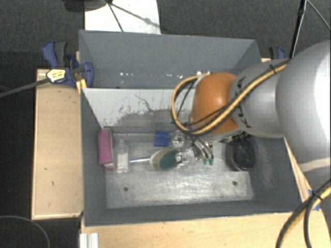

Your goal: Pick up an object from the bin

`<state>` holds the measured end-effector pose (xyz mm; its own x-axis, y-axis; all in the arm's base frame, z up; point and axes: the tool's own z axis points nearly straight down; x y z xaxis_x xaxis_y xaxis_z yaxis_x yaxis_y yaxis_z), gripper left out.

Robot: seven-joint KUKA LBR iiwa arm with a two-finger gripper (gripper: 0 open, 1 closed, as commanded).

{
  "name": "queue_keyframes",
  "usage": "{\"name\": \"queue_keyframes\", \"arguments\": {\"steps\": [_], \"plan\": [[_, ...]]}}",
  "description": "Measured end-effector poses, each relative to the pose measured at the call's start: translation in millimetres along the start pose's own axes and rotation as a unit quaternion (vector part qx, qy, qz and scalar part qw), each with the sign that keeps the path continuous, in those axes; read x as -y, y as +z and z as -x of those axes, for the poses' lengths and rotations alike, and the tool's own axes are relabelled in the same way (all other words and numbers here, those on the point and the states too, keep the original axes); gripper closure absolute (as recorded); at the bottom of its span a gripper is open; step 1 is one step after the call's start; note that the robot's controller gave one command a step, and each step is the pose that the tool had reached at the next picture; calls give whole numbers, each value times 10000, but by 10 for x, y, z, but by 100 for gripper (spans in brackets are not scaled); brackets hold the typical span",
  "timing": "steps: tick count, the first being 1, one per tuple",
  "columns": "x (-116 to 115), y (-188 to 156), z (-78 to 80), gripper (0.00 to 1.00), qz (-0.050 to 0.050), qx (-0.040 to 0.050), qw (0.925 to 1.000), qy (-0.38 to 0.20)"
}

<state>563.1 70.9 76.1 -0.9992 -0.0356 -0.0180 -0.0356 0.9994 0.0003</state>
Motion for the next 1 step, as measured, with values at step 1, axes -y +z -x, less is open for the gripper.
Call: {"name": "queue_keyframes", "arguments": {"steps": [1], "plan": [[-75, -1314, 50, 100, 5, -36, 9990, -447]]}}
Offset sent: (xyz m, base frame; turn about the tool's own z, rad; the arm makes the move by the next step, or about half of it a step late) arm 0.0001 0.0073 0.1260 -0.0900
